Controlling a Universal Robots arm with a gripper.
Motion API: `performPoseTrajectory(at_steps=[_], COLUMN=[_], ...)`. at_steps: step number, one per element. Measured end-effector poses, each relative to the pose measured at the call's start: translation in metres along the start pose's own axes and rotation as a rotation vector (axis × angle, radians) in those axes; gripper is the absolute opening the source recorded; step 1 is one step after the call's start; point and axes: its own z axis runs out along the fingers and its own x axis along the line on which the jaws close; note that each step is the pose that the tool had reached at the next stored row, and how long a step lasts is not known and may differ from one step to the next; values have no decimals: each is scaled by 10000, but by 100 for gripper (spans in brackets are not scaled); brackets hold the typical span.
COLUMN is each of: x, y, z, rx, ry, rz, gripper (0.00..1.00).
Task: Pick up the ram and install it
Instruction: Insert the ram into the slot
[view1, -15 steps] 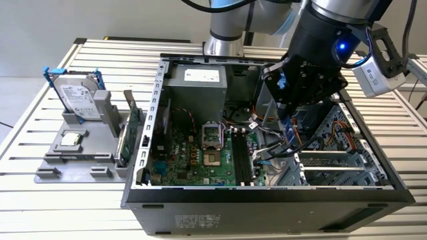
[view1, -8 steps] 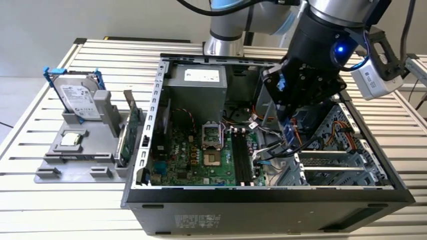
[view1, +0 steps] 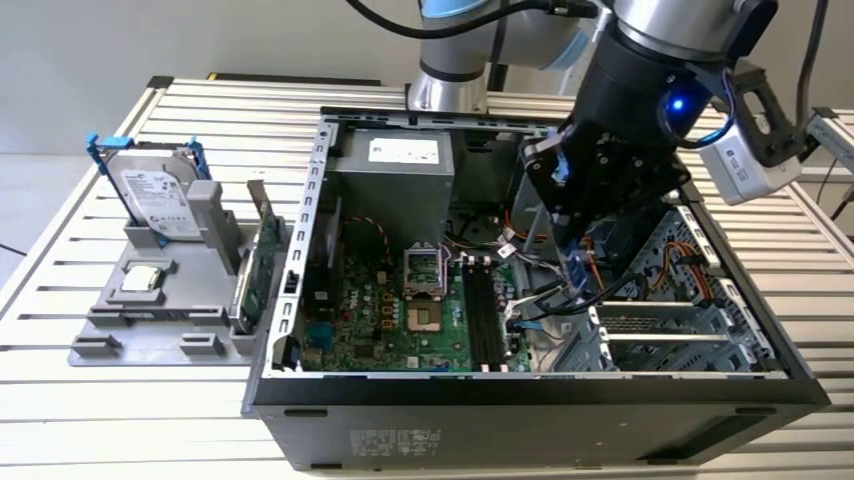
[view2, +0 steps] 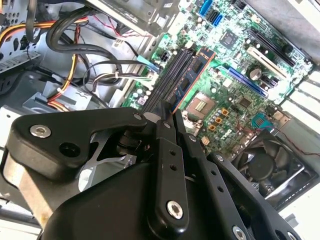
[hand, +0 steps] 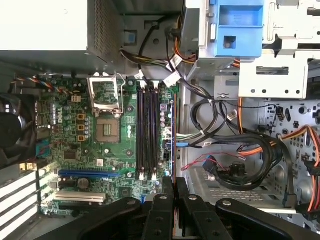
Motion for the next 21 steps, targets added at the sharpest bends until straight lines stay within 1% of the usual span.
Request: performPoseTrajectory(at_steps=[10, 21], x=[-2, -5], y=[1, 3], z=[42, 104], rx=[48, 56], ry=[0, -3], rz=[2, 2], gripper=[0, 0])
